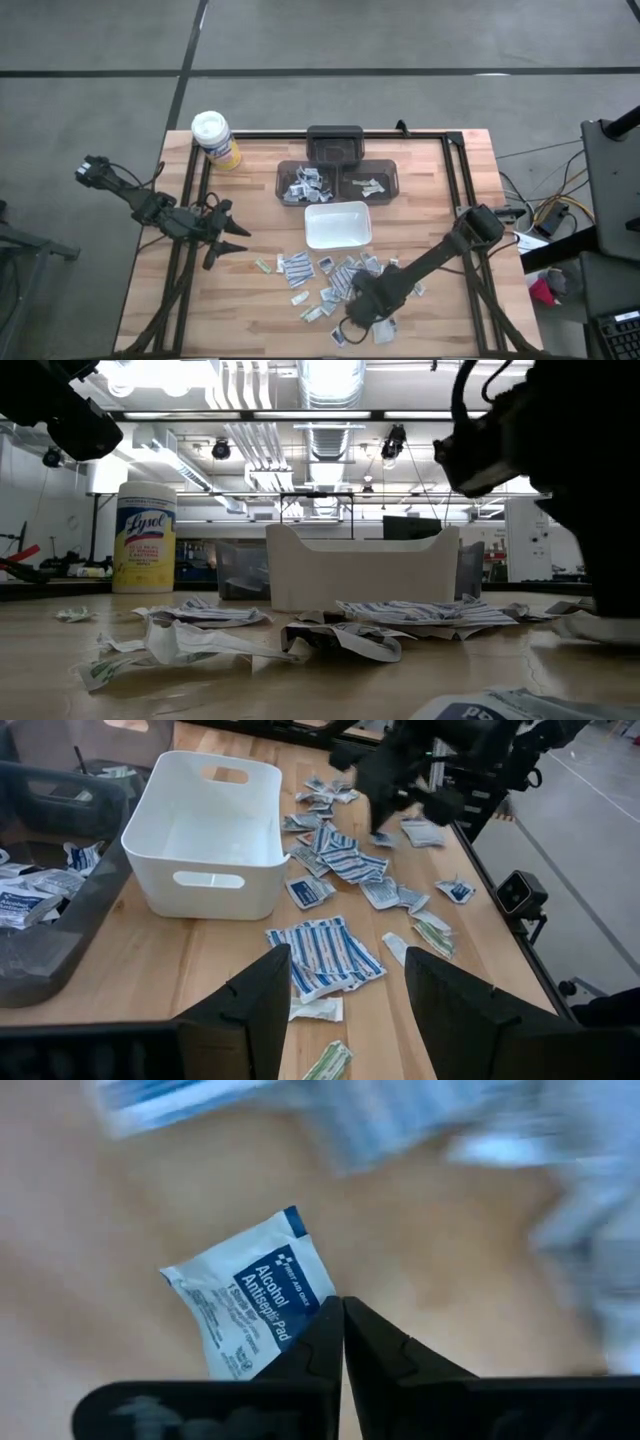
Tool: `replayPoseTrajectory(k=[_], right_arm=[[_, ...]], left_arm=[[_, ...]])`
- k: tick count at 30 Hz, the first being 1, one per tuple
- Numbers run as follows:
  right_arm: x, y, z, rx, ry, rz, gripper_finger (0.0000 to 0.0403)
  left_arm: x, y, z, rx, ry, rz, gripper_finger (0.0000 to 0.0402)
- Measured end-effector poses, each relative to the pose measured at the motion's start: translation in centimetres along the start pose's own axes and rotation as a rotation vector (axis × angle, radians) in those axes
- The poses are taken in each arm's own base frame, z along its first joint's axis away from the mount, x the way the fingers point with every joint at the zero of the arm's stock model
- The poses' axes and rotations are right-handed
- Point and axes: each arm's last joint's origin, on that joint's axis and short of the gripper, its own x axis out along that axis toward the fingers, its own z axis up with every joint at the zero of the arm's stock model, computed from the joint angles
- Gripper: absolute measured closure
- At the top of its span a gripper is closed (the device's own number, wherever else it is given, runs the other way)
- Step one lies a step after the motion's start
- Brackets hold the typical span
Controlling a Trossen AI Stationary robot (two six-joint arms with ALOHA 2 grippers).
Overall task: Pick & Place First Aid Supplies
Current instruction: Put the alcohol pad into the bottom left black bin
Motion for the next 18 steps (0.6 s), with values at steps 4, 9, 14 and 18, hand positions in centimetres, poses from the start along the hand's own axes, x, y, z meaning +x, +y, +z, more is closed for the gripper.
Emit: replayPoseTrajectory(k=[4, 9, 14, 18], right_arm=[[-1.6, -1.0, 0.0, -0.001, -0.016, -0.037, 0.0394], [-2.2, -0.9, -0.2, -0.089, -0.012, -0.010, 0.0394], [-2.3, -0.8, -0.1, -0.112, -0.015, -0.002, 0.0394], [-2.3, -0.8, -0.1, -0.116, -0.012, 0.000, 0.0394]], left_arm=[[0.0, 0.0, 0.0, -0.004, 0.000, 0.001, 0.0211], [0.0, 0.0, 0.0, -0.007, 0.001, 0.001, 0.0211], [0.0, 0.0, 0.0, -0.008, 0.001, 0.001, 0.0211], [0.0, 0.0, 0.0, -0.009, 0.001, 0.001, 0.0211]])
